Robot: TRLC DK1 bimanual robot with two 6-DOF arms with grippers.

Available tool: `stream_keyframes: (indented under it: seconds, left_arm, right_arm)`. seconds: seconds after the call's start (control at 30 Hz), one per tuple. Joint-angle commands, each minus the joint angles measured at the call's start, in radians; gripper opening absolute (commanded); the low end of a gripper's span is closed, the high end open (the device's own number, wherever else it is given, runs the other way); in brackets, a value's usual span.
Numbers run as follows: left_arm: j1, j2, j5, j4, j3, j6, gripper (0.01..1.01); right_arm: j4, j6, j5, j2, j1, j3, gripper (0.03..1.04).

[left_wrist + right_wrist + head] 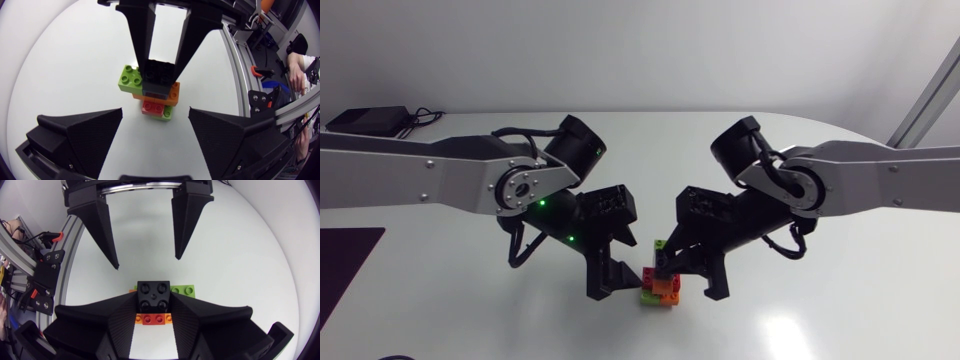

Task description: Separate the duplo bricks

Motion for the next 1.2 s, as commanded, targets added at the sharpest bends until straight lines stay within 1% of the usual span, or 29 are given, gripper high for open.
stream_keyframes:
  seconds: [0.0,0.13,0.23,0.33,0.47,0.63,0.77,1.17]
  left_arm:
    - [-0.012,0.023,0.008,0.008,0.019,0.001,0.925]
    - [-0.025,0.031,0.008,0.008,0.023,-0.010,0.925]
    - [-0.029,0.051,0.008,0.009,0.032,-0.028,0.923]
    - [-0.024,0.072,0.006,0.037,0.036,-0.070,0.923]
    - [0.002,0.100,-0.010,0.063,0.051,-0.125,0.908]
    - [0.010,0.094,-0.030,0.089,0.051,-0.150,0.908]
    - [0.010,0.097,-0.072,0.126,0.055,-0.189,0.908]
    - [0.021,0.089,-0.133,0.195,0.055,-0.283,0.908]
  right_arm:
    - [0.015,0.027,-0.008,-0.029,-0.011,-0.008,0.22]
    - [0.078,0.069,0.035,-0.027,-0.012,-0.021,0.22]
    - [0.094,0.093,0.064,-0.015,-0.005,-0.016,0.22]
    - [0.119,0.144,0.118,0.005,0.017,-0.005,0.22]
    - [0.147,0.204,0.181,0.032,0.047,0.004,0.22]
    - [0.142,0.248,0.196,0.038,0.066,0.013,0.22]
    - [0.130,0.299,0.227,0.046,0.072,0.036,0.22]
    - [0.067,0.539,0.311,0.085,0.049,0.179,0.23]
